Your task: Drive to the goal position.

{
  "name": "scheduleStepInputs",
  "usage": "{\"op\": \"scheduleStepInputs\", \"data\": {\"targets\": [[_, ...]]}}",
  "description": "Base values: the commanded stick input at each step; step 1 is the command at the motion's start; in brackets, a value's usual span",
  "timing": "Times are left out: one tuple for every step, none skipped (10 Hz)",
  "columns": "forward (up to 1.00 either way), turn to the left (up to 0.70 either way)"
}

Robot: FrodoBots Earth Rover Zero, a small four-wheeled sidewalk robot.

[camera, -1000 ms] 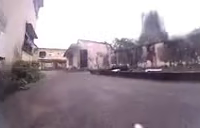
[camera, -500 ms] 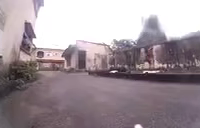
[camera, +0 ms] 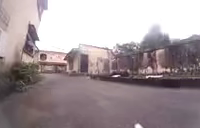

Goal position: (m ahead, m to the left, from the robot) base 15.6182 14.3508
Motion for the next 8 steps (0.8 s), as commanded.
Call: {"op": "scheduleStepInputs", "data": {"targets": [[0.7, 0.2], [0.7, 0.2], [0.7, 0.2], [0.7, 0.2], [0.7, 0.2], [0.7, 0.45], [0.7, 0.55], [0.7, 0.55]]}}
